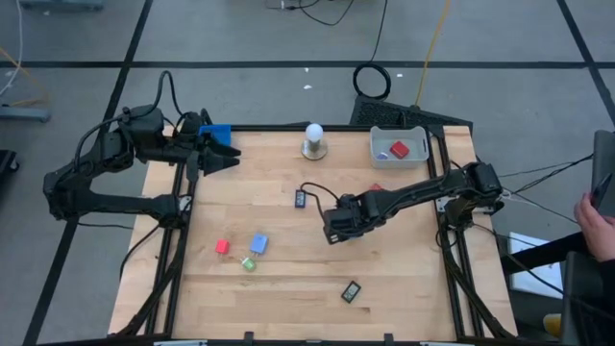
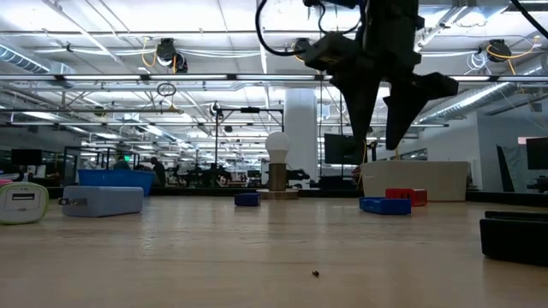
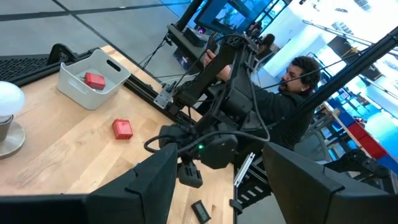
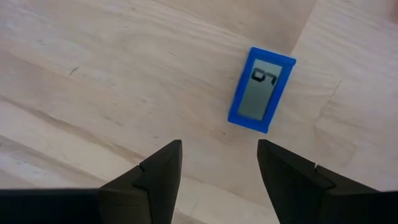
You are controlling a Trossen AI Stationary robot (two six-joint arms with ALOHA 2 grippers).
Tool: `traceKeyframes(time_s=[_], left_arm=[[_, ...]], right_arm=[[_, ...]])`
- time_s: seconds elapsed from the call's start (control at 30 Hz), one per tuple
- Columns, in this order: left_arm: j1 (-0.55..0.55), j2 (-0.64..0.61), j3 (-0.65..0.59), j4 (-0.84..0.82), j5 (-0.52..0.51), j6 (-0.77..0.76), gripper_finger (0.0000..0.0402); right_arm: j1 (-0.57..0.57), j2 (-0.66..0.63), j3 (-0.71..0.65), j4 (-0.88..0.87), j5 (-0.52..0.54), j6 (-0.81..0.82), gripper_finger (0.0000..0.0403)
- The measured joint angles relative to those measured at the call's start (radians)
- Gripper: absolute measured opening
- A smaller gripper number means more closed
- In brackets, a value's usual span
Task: Pick & Place Office items
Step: Put the bottom blue digital clock into the blue bin
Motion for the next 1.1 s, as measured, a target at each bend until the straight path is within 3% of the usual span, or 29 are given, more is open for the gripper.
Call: traceKeyframes(time_s=[0.37, 0.6, 1.1], left_arm=[[0.000, 0.000, 0.000, 0.000, 0.000, -0.002, 0.0237], [0.000, 0.002, 0.000, 0.000, 0.000, -0.005, 0.0237], [0.000, 0.002, 0.000, 0.000, 0.000, -0.007, 0.0237]], right_arm=[[-0.012, 0.000, -0.131, 0.063, 0.001, 0.101, 0.0264], [-0.032, 0.000, -0.164, 0.209, 0.000, 0.131, 0.0300], [-0.121, 0.000, -0.165, 0.202, -0.001, 0.061, 0.0295]])
